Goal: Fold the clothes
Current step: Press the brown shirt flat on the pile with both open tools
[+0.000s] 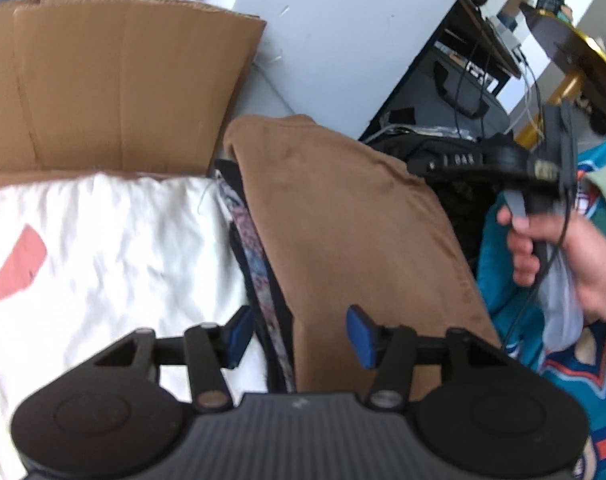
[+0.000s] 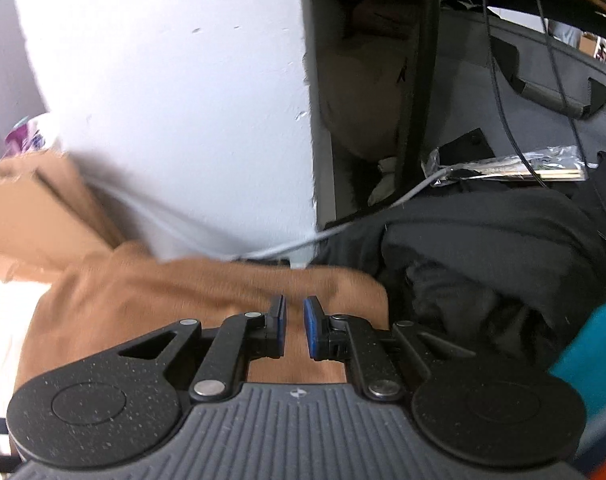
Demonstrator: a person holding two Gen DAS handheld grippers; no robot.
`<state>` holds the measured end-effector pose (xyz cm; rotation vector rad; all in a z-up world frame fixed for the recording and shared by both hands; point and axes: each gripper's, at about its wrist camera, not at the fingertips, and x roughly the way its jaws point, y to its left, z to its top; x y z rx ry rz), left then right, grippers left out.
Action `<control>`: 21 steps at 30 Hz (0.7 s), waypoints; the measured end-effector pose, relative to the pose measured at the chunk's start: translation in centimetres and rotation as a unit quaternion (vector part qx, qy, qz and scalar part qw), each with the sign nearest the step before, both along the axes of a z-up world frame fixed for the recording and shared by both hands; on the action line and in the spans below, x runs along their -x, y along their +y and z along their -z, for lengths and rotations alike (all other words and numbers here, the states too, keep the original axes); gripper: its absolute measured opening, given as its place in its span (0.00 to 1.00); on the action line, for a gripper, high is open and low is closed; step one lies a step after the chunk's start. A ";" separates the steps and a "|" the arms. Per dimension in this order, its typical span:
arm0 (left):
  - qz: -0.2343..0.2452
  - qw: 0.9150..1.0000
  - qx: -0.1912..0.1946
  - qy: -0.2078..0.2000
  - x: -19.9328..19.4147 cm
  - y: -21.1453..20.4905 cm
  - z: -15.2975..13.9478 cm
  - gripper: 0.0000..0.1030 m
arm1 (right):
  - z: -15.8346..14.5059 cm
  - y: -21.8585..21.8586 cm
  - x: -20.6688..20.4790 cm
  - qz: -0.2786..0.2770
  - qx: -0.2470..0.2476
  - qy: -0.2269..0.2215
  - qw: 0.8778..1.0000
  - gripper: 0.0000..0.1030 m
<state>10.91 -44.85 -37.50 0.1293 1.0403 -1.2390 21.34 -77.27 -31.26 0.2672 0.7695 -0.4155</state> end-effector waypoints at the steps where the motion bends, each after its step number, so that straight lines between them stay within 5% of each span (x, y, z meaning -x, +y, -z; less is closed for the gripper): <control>1: -0.002 1.000 0.001 0.007 0.1 0.2 0.2 0.46 | 0.2 0.3 0.7 -0.005 0.003 0.005 1.000 0.15; 8: -0.014 0.999 0.004 0.044 0.1 0.7 1.7 0.33 | 2.6 2.1 5.7 -0.020 0.015 0.046 0.999 0.15; 13: -0.007 0.999 0.009 0.039 0.1 0.8 1.4 0.11 | 4.2 2.9 8.4 -0.026 0.018 0.065 0.997 0.15; 21: 0.002 0.999 0.007 0.036 -0.6 1.1 0.9 0.08 | 3.7 4.1 11.6 -0.027 0.046 0.083 0.995 0.16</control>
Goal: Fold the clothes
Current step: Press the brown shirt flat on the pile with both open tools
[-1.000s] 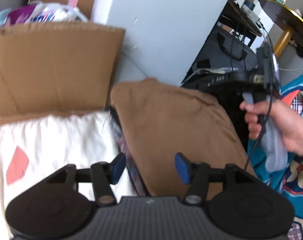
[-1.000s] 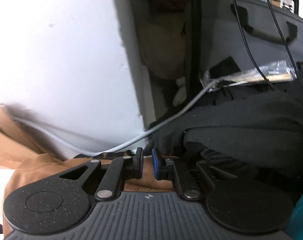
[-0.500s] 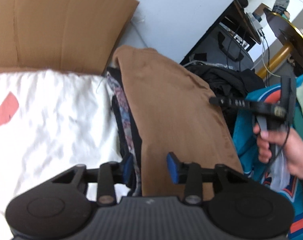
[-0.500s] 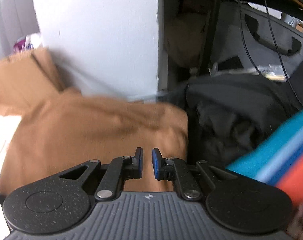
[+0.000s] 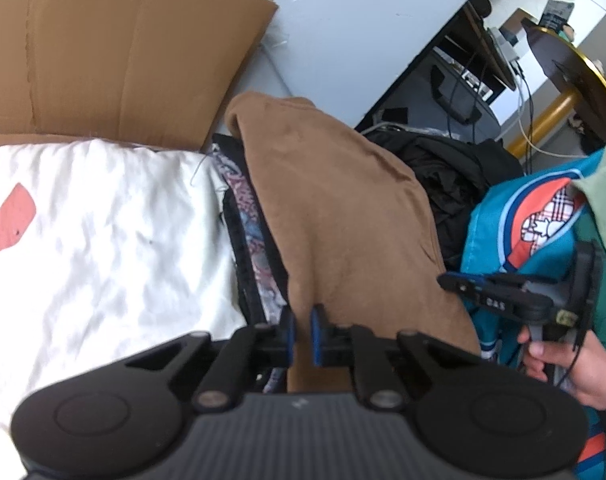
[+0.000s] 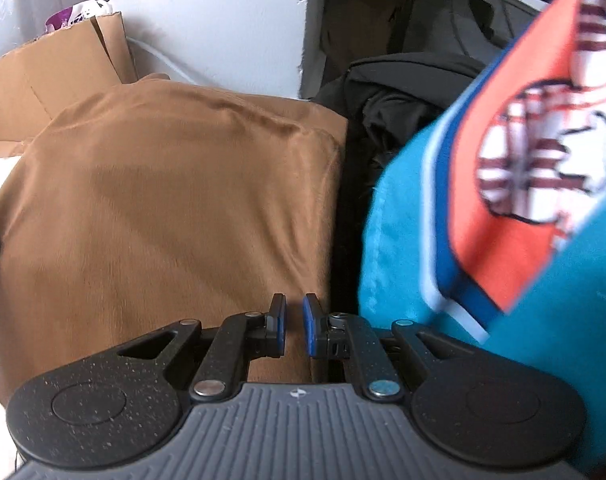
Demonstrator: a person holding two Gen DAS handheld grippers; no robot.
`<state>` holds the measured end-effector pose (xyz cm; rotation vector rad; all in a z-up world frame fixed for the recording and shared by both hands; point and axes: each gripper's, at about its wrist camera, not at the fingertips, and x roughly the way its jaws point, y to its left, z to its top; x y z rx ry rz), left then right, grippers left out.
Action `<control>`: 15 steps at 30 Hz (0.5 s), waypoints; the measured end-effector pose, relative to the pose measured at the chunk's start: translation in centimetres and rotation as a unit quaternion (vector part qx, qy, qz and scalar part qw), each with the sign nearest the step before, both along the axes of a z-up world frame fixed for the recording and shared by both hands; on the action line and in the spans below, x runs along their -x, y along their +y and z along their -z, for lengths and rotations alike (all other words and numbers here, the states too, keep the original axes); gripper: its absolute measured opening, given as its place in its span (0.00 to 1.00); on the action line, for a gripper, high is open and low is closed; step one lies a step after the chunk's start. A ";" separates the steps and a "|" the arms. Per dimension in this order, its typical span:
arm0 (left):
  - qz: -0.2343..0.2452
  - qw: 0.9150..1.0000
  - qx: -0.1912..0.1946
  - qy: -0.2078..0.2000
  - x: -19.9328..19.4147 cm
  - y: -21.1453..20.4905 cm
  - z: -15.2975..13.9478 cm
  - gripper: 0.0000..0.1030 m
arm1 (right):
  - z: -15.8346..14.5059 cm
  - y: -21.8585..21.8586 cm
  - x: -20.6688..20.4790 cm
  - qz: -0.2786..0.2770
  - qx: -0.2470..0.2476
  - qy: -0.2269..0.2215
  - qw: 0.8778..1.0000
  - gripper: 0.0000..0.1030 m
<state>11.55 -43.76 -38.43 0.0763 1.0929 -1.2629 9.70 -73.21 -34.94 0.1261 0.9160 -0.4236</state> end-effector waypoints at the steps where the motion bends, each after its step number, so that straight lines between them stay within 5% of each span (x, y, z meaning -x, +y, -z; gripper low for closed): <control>1: -0.001 1.000 0.001 0.004 0.0 0.1 0.0 0.09 | -0.3 0.1 0.4 0.001 0.003 -0.001 1.000 0.15; 15: -0.011 0.999 -0.019 0.050 1.7 2.1 2.2 0.20 | -0.4 3.9 4.5 0.000 -0.033 -0.026 0.999 0.16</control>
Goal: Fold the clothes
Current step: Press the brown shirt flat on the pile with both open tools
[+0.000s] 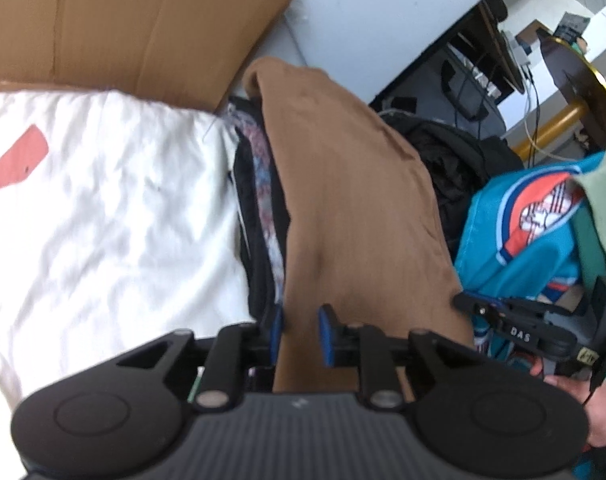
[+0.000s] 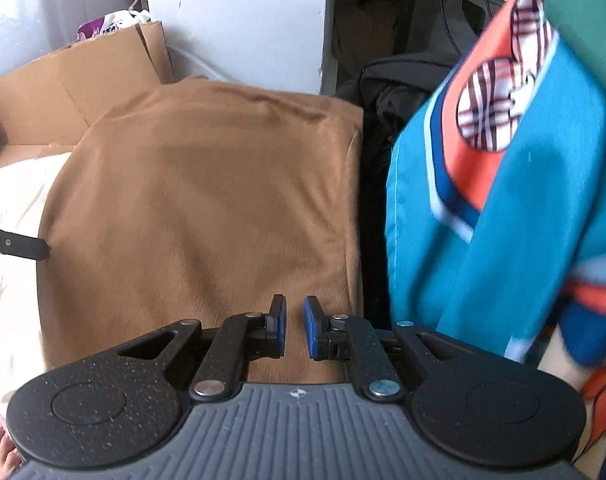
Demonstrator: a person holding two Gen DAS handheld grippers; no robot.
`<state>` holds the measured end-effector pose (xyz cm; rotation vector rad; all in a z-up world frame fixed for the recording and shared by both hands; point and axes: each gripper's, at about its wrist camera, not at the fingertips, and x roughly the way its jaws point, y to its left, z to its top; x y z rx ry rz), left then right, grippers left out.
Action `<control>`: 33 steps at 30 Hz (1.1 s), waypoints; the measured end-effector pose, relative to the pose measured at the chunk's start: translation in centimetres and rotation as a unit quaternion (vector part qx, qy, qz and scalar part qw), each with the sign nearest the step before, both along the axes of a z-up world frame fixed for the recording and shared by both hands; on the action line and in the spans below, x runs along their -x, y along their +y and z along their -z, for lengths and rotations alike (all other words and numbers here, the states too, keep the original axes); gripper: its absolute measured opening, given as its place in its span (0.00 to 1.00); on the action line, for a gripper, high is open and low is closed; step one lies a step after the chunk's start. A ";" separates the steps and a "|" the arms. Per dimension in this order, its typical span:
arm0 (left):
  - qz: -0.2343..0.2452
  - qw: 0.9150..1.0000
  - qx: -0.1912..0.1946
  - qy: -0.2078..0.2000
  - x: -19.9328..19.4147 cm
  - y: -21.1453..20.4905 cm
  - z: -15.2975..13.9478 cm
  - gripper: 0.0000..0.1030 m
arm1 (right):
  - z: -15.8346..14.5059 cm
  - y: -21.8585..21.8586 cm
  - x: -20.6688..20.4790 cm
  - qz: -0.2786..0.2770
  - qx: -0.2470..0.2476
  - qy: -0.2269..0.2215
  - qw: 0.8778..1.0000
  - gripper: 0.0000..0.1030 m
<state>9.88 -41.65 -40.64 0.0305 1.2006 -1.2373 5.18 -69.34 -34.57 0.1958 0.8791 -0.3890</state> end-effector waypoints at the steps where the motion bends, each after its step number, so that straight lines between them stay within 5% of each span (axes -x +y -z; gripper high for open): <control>1: 0.002 1.000 -0.003 0.003 0.2 0.1 0.3 0.20 | 0.2 0.1 0.3 0.005 -0.004 0.002 1.000 0.16; 10: 0.014 0.999 -0.034 0.034 1.6 1.2 2.8 0.19 | 1.3 0.1 2.7 0.041 -0.040 0.019 0.998 0.16; 16: 0.022 0.999 -0.023 0.035 2.0 2.3 3.0 0.05 | 1.7 0.7 3.3 0.047 -0.038 0.035 0.998 0.20; 26: 0.028 0.999 -0.027 0.026 2.1 2.3 2.1 0.06 | 1.4 1.1 4.2 0.077 -0.065 0.043 0.994 0.25; 30: 0.028 0.998 -0.051 0.019 1.9 2.7 1.5 0.11 | 0.7 1.4 4.2 0.088 -0.075 0.040 0.992 0.40; 33: 0.023 0.998 -0.058 0.015 1.8 2.9 0.5 0.15 | 0.4 1.6 4.2 0.099 -0.088 0.041 0.990 0.42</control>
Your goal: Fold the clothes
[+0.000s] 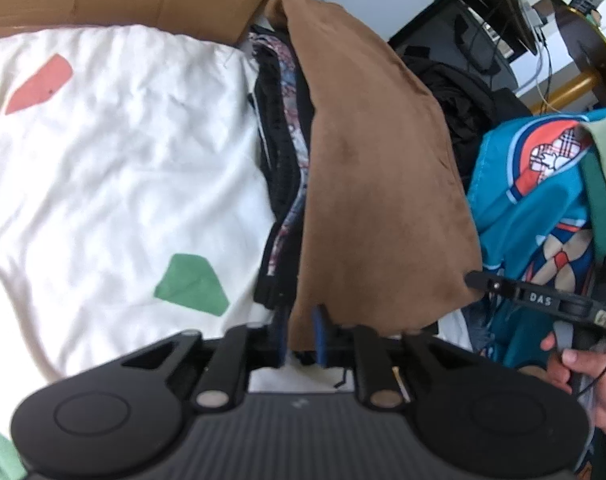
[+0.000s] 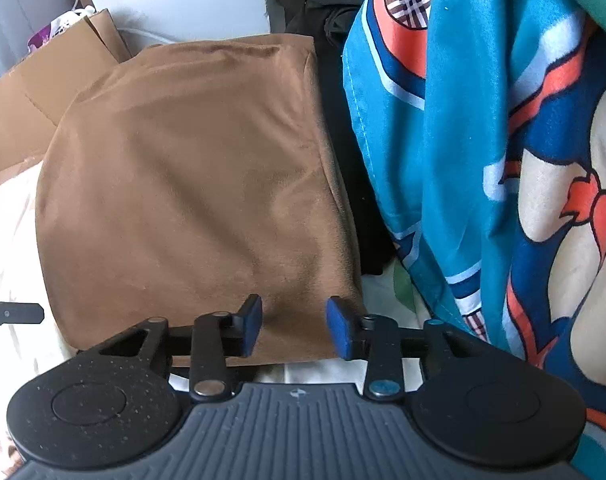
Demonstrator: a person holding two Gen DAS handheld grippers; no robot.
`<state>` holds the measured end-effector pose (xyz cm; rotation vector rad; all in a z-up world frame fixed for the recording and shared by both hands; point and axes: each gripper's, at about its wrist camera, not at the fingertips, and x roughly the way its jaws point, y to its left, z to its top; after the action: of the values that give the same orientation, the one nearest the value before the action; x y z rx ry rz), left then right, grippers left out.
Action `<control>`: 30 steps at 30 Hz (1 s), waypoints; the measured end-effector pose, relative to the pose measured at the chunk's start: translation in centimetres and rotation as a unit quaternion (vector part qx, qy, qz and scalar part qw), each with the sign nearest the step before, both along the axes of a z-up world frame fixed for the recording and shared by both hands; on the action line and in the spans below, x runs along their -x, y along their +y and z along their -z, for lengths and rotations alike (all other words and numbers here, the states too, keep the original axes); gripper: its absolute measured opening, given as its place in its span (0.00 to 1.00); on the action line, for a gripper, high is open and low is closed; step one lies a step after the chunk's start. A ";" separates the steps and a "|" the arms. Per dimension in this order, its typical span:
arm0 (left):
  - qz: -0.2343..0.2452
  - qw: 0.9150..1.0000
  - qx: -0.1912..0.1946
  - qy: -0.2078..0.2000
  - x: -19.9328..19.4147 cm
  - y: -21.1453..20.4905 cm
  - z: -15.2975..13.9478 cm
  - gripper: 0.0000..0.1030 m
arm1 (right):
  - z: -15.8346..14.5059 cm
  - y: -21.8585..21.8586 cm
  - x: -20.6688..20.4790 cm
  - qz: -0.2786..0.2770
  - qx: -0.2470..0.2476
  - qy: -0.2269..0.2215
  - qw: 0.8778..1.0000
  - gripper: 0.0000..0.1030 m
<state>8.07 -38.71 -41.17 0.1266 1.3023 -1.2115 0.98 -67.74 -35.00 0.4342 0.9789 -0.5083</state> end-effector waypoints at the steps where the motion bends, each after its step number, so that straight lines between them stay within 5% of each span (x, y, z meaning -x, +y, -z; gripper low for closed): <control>1: -0.002 1.000 -0.002 -0.002 0.0 0.0 -0.3 0.20 | 0.0 -0.1 0.1 0.007 -0.009 -0.002 1.000 0.43; 6: -0.011 0.999 -0.014 -0.029 0.1 0.1 -2.7 0.56 | 0.4 -0.5 -0.1 0.038 -0.043 -0.003 0.998 0.56; 13: 0.000 0.999 -0.033 -0.033 -0.2 0.7 -5.3 0.86 | -0.5 0.4 -1.0 0.048 -0.065 0.016 0.997 0.93; 22: -0.040 0.997 -0.057 -0.047 -1.7 2.7 -9.3 0.90 | -3.1 1.0 -1.0 0.055 -0.077 0.034 0.995 0.99; 30: -0.089 0.991 -0.081 -0.066 -3.3 6.1 -16.3 0.94 | -7.6 1.8 -0.5 0.054 -0.078 0.041 0.995 0.99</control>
<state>11.37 -32.62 -24.86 0.2005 1.2669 -0.9307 1.45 -65.99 -27.38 0.6132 1.0831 -0.5527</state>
